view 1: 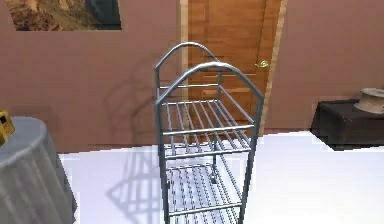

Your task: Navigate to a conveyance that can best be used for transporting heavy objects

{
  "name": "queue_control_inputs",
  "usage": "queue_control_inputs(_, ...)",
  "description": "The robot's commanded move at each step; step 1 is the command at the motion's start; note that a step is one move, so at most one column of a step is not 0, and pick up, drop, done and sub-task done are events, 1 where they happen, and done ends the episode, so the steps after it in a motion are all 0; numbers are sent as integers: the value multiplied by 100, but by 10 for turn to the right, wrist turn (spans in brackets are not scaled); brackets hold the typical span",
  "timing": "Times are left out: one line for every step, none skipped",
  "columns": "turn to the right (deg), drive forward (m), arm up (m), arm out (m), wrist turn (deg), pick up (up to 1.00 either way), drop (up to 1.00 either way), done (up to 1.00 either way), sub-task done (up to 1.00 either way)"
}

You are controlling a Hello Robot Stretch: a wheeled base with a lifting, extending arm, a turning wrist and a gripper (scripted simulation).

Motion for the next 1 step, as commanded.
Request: queue_control_inputs(0,0,0,0,0,0,0,100,0)
